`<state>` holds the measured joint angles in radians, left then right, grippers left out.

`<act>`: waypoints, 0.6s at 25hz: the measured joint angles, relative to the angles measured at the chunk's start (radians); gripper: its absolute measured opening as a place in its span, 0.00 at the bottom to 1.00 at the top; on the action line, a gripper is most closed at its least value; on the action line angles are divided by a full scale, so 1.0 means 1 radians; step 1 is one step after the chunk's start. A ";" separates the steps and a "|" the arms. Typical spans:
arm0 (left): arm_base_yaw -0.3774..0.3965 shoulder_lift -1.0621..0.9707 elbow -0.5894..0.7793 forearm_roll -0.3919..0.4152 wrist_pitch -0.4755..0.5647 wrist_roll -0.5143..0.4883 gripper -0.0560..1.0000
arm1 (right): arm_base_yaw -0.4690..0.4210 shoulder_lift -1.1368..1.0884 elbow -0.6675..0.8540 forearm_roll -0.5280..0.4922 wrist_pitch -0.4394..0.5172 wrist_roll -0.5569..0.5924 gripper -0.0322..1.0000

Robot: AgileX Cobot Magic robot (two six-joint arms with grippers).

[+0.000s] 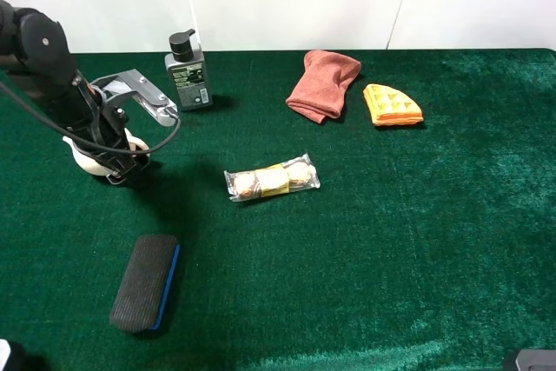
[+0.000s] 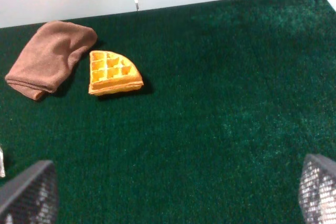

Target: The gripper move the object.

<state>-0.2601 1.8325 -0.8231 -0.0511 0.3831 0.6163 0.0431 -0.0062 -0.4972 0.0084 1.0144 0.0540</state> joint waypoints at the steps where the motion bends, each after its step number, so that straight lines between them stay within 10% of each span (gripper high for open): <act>1: 0.000 0.003 0.000 0.001 0.001 0.000 0.89 | 0.000 0.000 0.000 0.000 0.000 0.000 0.70; 15: 0.000 0.006 0.000 0.043 0.026 0.000 0.40 | 0.000 0.000 0.000 0.000 -0.001 0.000 0.70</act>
<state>-0.2601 1.8388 -0.8231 -0.0084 0.4091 0.6163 0.0431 -0.0062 -0.4972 0.0084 1.0135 0.0540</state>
